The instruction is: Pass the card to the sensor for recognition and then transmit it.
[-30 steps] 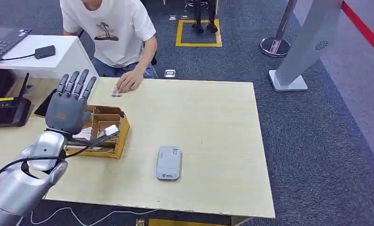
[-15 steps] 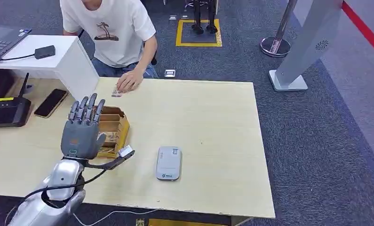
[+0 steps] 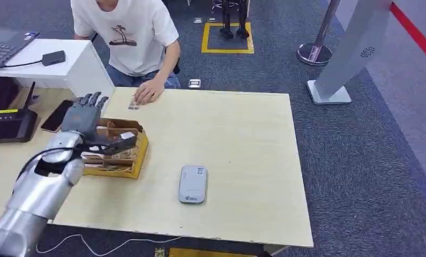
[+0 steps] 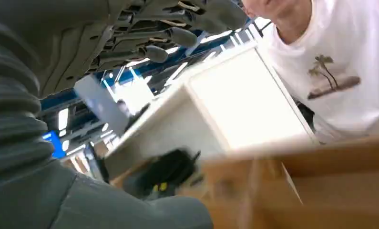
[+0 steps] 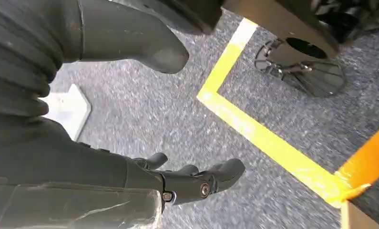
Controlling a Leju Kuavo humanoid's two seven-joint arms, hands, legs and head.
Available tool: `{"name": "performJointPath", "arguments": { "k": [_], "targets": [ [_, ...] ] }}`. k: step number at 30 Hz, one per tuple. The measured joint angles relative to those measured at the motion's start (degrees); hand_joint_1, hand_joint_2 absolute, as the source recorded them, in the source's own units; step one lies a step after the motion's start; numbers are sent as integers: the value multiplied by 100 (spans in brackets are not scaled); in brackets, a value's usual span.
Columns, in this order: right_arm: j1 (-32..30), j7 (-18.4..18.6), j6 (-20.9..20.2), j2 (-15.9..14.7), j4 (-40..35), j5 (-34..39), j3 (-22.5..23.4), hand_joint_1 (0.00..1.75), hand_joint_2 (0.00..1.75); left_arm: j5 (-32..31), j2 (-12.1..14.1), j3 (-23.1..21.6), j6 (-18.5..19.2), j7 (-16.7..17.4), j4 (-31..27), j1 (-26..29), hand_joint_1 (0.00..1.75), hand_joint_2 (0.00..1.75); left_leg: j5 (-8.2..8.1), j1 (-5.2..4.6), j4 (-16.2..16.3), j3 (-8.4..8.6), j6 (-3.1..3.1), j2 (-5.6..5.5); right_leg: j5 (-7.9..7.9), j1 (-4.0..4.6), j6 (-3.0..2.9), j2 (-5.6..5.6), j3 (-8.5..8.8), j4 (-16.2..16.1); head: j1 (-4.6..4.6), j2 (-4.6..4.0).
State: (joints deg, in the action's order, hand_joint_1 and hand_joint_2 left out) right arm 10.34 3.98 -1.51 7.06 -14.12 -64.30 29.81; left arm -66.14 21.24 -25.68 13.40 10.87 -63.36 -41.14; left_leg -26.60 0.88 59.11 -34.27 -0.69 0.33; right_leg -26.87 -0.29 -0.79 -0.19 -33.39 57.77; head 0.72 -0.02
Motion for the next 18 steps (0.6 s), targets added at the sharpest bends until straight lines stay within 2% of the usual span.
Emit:
{"name": "performJointPath", "arguments": {
  "k": [3,6,11,18],
  "targets": [
    [54,15,-68,0,-9,0,-112,0,175,261,-9,-114,50,-24,855,-1027,0,175,0,-3,0,1,0,14,5,-1,-2,14,-3,0,7,0],
    [80,53,-107,0,-9,-123,-245,0,175,385,-105,-230,136,-7,1666,-1567,0,175,-1,-9,0,3,0,13,4,-7,-1,14,-4,0,11,0],
    [161,142,-138,-2,-28,-179,-442,0,175,527,-310,-389,57,-142,2599,-1808,0,175,-1,-8,0,0,0,14,4,-6,-1,15,-8,0,9,0],
    [167,140,-138,-9,-31,-90,-564,0,175,748,-435,-455,129,-308,2985,-1992,0,175,-1,-8,0,0,0,13,4,-6,-1,14,-7,0,9,0]
  ]
}}
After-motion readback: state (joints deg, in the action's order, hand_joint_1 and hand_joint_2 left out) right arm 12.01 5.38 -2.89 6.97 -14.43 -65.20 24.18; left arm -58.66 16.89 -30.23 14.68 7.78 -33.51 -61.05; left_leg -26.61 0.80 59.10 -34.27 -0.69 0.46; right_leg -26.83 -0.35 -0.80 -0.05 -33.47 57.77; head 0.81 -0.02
